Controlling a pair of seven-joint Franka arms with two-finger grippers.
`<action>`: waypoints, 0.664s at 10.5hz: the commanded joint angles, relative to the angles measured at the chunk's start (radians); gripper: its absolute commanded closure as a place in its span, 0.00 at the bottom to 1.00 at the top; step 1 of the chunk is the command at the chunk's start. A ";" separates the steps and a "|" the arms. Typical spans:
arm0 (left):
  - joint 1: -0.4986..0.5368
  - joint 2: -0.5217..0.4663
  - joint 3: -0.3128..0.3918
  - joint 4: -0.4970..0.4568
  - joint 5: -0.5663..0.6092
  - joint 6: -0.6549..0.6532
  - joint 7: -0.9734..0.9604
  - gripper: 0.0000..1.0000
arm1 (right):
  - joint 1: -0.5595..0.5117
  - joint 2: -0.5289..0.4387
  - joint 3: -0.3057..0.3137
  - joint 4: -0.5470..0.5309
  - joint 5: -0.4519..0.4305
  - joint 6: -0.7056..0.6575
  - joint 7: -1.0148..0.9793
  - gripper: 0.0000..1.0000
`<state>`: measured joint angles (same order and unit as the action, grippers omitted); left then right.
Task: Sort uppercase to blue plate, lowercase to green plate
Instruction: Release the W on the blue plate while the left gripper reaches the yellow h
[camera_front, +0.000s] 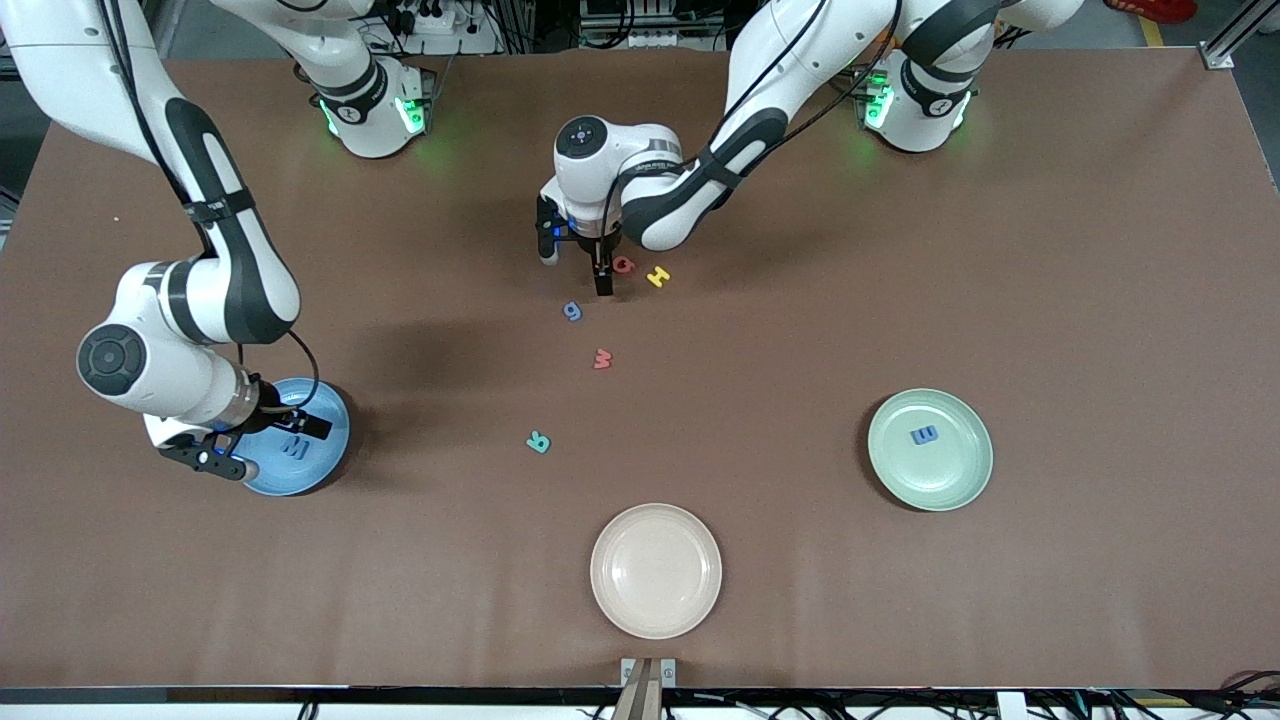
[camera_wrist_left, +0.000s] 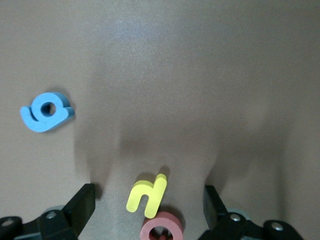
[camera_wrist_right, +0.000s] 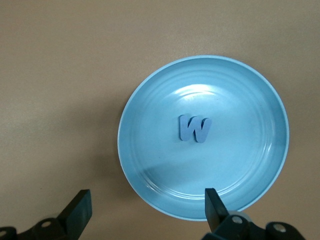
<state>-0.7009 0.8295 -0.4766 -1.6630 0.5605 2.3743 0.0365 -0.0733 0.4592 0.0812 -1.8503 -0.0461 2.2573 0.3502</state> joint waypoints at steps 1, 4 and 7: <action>-0.003 0.017 -0.003 0.019 0.027 0.009 0.006 0.15 | -0.008 0.009 0.006 0.014 0.009 -0.004 0.015 0.00; -0.002 0.025 -0.002 0.019 0.029 0.009 0.006 0.47 | -0.008 0.012 0.006 0.014 0.009 -0.004 0.015 0.00; 0.000 0.025 0.000 0.019 0.030 0.009 0.006 0.67 | -0.008 0.012 0.006 0.014 0.009 -0.002 0.015 0.00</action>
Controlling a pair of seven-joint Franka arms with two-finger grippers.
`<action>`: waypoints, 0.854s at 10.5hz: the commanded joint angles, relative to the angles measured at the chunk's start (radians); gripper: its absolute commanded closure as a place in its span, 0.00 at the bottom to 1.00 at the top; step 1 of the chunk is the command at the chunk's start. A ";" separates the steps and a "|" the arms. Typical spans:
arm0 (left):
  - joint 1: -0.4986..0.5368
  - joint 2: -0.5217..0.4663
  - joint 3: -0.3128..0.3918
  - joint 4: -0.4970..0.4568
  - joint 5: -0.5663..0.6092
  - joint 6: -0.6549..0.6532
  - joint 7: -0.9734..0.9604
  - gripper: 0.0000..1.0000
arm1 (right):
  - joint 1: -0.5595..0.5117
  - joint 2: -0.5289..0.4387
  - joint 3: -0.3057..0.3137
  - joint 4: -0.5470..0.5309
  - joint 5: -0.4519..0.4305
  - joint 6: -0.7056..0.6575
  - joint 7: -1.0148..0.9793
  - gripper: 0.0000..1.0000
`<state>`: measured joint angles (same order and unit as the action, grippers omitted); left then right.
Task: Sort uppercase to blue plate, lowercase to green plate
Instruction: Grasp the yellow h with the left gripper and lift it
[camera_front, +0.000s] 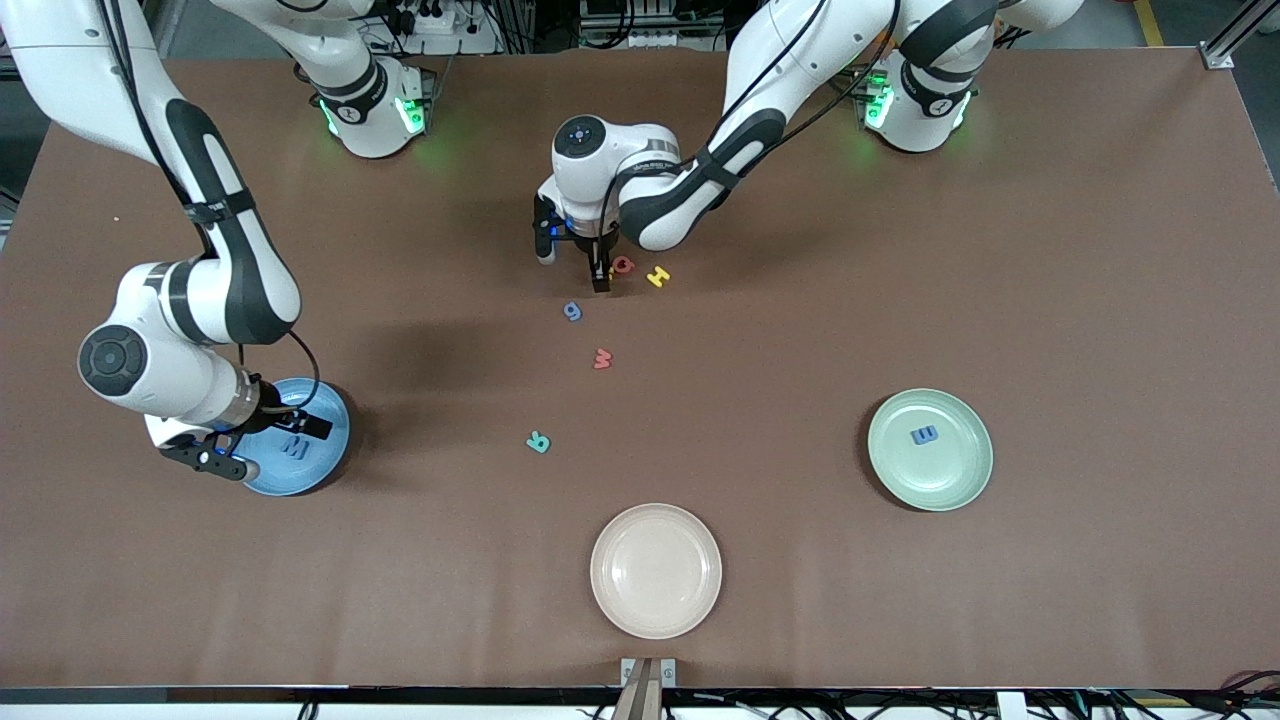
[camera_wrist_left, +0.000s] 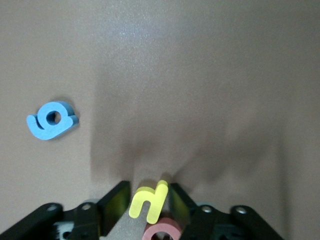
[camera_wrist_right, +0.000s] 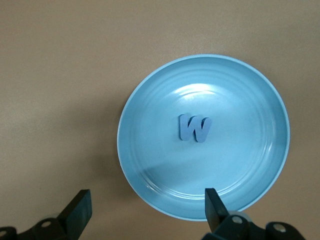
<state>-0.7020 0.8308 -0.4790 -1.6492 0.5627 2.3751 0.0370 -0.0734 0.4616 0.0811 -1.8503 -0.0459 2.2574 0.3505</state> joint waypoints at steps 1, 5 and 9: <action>0.002 0.022 0.003 0.006 0.028 0.009 0.004 0.74 | -0.008 0.009 0.006 0.014 0.009 -0.002 0.016 0.00; 0.010 0.014 0.008 0.029 0.008 0.009 -0.019 1.00 | 0.007 0.011 0.006 0.022 0.008 -0.004 0.065 0.00; 0.051 -0.060 0.008 0.037 -0.084 -0.008 -0.068 1.00 | 0.085 0.011 0.006 0.043 -0.005 -0.012 0.223 0.00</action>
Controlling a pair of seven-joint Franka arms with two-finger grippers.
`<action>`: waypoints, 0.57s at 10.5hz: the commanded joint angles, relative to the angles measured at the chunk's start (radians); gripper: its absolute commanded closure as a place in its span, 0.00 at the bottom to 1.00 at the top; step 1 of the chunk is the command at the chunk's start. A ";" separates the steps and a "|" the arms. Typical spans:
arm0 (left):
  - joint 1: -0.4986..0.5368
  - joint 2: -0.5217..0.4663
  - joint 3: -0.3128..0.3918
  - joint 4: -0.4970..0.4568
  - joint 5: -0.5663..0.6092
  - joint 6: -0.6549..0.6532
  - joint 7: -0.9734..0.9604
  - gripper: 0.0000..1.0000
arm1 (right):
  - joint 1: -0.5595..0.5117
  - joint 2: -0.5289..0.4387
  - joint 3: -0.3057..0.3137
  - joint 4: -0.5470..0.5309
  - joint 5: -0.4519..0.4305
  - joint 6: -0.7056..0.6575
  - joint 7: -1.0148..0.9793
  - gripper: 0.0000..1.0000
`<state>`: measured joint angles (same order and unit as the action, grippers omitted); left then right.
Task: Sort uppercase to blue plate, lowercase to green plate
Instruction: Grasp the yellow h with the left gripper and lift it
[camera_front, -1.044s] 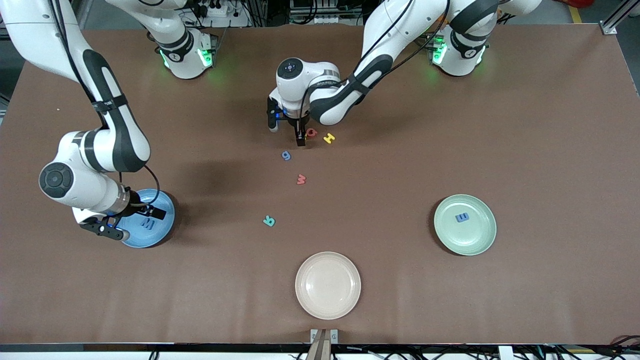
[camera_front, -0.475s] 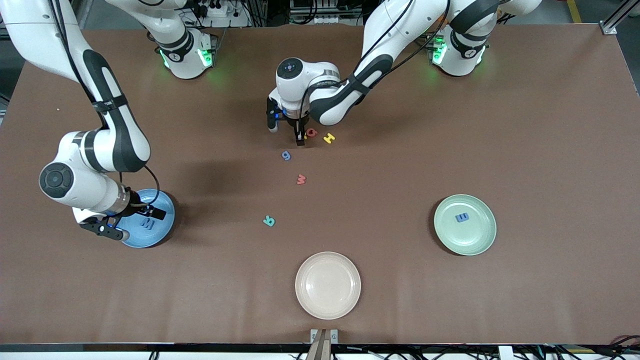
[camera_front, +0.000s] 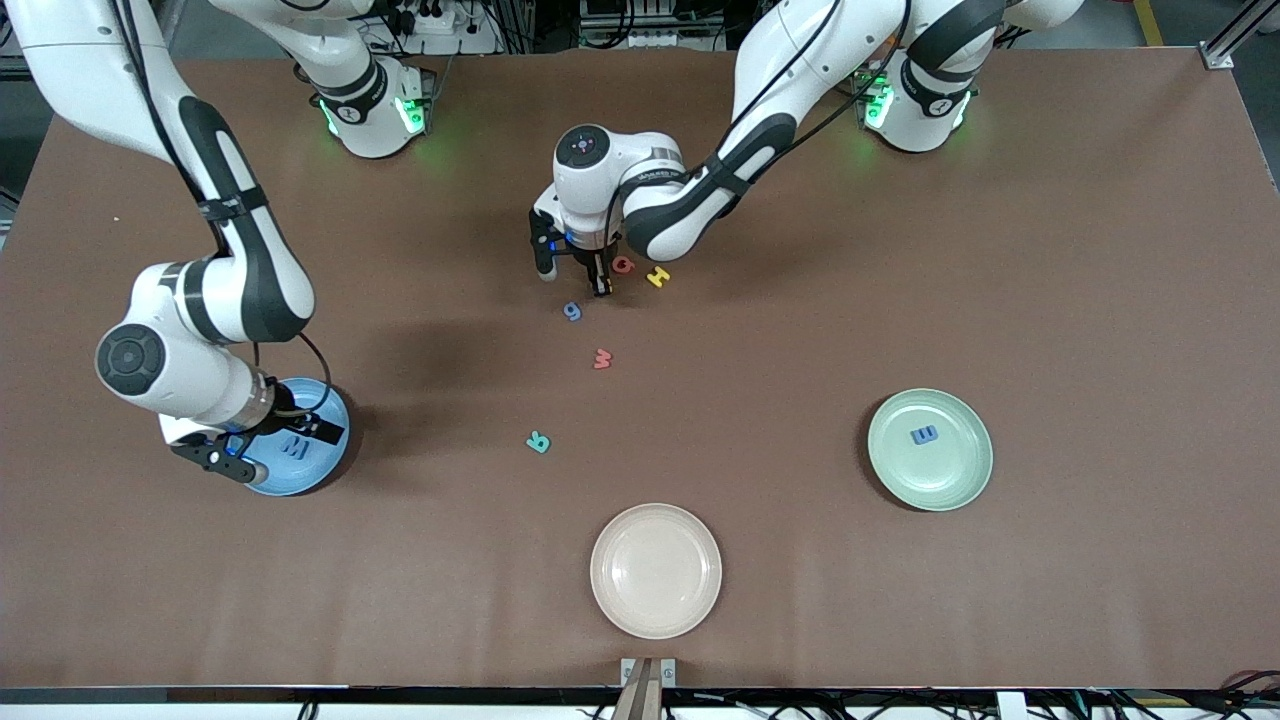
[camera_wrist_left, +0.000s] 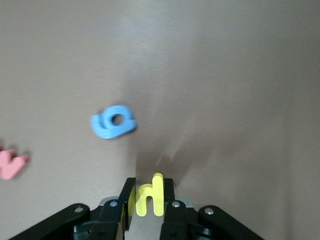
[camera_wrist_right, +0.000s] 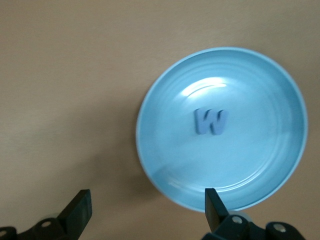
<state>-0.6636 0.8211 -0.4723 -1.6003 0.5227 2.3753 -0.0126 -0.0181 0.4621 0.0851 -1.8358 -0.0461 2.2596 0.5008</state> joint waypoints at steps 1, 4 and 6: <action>0.034 -0.065 0.001 -0.012 -0.055 -0.018 -0.018 1.00 | 0.055 0.010 0.002 0.038 -0.005 -0.017 0.115 0.00; 0.145 -0.169 0.001 -0.013 -0.107 -0.166 -0.015 1.00 | 0.127 0.010 0.002 0.043 -0.006 -0.015 0.206 0.00; 0.267 -0.226 0.001 -0.013 -0.118 -0.267 -0.006 1.00 | 0.194 0.019 0.002 0.053 -0.008 -0.015 0.223 0.00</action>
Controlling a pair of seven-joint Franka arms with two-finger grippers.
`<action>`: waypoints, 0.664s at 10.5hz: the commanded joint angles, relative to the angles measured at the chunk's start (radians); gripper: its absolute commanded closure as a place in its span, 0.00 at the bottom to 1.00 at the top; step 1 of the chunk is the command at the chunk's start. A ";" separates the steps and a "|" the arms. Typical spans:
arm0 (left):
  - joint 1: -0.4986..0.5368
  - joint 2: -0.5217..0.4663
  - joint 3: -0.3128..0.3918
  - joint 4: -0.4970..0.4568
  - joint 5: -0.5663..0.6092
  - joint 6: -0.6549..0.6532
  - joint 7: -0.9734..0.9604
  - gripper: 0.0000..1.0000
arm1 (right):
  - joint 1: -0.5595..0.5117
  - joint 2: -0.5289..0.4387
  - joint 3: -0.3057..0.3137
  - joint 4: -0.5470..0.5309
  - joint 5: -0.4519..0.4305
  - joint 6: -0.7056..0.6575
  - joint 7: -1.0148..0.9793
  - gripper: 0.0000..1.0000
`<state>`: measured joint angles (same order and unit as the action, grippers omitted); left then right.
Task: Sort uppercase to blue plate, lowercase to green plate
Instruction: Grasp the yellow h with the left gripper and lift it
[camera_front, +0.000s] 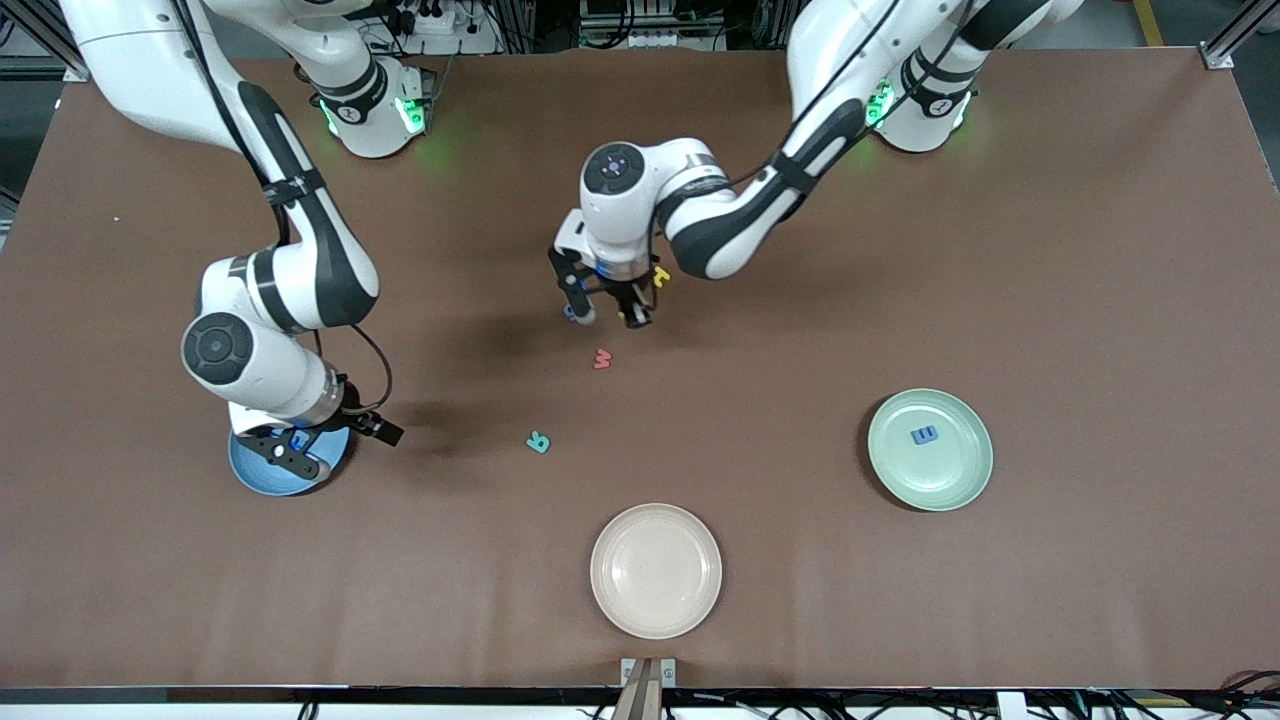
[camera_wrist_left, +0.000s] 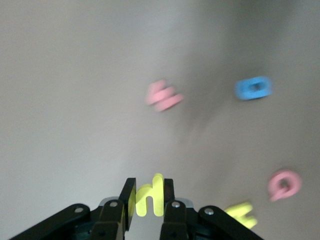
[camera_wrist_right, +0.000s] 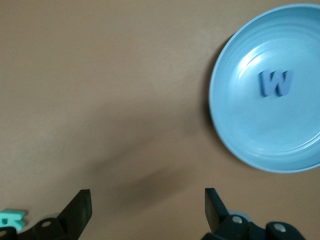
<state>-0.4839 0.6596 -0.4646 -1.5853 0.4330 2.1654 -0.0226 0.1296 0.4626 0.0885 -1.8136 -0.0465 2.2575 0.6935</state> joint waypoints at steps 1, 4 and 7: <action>0.169 -0.077 -0.006 -0.030 -0.033 -0.077 0.006 1.00 | 0.095 0.028 -0.001 0.043 -0.009 -0.015 0.031 0.00; 0.405 -0.081 -0.005 -0.033 -0.086 -0.087 0.035 1.00 | 0.289 0.088 -0.001 0.137 -0.093 -0.033 0.027 0.00; 0.482 -0.067 0.108 -0.035 -0.076 -0.099 0.053 1.00 | 0.493 0.136 -0.001 0.191 -0.169 -0.036 -0.020 0.00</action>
<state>0.0053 0.6004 -0.4091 -1.6066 0.3744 2.0773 0.0189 0.5400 0.5525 0.0956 -1.6799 -0.1549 2.2438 0.6964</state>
